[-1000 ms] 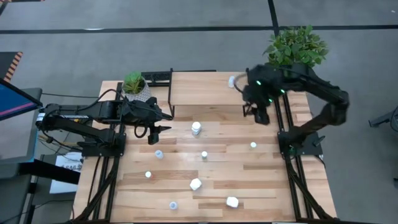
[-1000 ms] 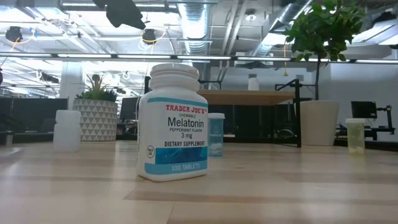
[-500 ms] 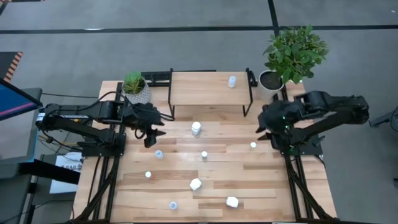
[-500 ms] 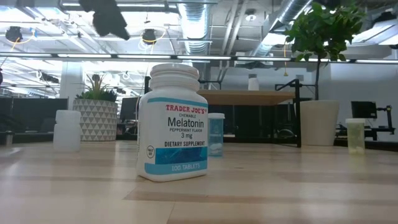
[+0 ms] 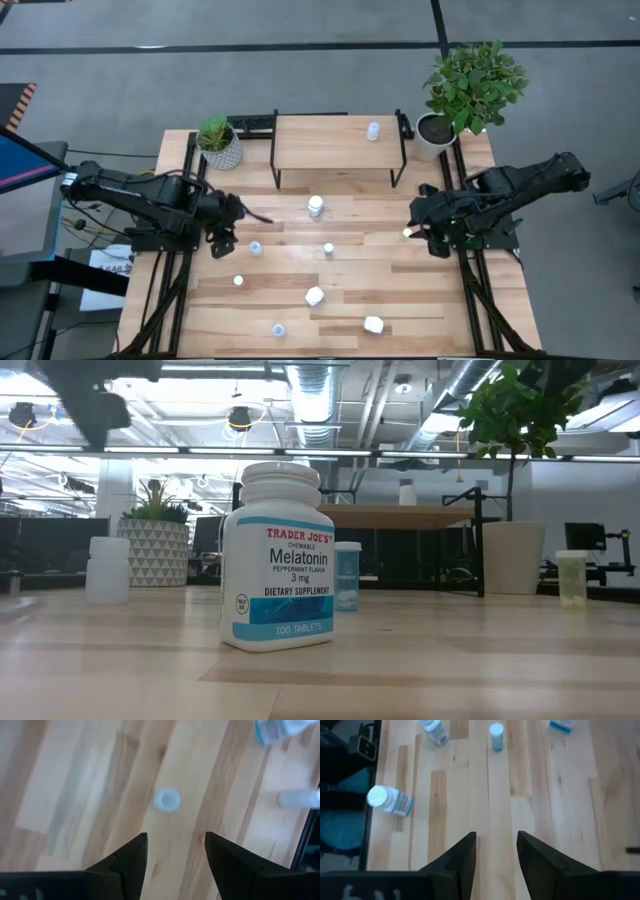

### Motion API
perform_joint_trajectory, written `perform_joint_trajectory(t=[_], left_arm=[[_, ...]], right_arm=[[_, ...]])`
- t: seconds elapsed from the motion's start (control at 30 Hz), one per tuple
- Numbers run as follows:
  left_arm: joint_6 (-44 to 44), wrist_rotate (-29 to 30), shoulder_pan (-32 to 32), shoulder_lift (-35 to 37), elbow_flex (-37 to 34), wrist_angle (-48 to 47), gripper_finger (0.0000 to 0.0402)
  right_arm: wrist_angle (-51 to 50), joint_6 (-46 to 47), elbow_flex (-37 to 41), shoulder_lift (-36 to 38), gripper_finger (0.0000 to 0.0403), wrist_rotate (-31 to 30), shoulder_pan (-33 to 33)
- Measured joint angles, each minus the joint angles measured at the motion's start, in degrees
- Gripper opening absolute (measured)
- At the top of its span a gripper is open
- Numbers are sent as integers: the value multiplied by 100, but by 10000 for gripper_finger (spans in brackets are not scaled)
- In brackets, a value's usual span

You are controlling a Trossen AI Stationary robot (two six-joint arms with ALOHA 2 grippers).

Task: Pick and place medicine bottles onto shelf by color
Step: Put the top white pill bottle on the shelf

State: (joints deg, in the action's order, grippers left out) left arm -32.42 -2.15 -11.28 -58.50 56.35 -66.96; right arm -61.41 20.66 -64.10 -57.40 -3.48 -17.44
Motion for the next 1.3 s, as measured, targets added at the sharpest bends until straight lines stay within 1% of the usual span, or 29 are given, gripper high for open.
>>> perform_joint_trajectory(t=[0.13, 0.37, 0.5, 0.63, 0.77, 0.87, 0.97, 1.03, 1.3], left_arm=[[-239, 2, -358, -2, -282, 4, 185], [-548, 136, -739, -2, -774, 220, 185], [-563, 147, -846, -2, -1114, 666, 185], [-662, 150, -871, -2, -1485, 1442, 185], [-667, 154, -869, -2, -1780, 1877, 185], [-667, 337, -871, -2, -1907, 1864, 185], [-667, 724, -868, -61, -1957, 1878, 185], [-618, 887, -866, -159, -1999, 1986, 185], [-227, 945, -866, -997, -2025, 2263, 185]], right_arm=[[282, -142, 0, -156, 162, -237, -51], [390, -255, 0, -397, 160, -265, -54], [461, -257, -2, -476, 158, -265, -51], [542, -271, -6, -529, 158, -265, -51], [527, -271, 2, -601, 160, -265, -51], [505, -271, 4, -654, 159, -265, -51], [541, -268, -2, -704, 157, -265, -51], [507, -268, 0, -721, 156, -265, -51], [522, -268, 0, -711, 155, -265, -51]])
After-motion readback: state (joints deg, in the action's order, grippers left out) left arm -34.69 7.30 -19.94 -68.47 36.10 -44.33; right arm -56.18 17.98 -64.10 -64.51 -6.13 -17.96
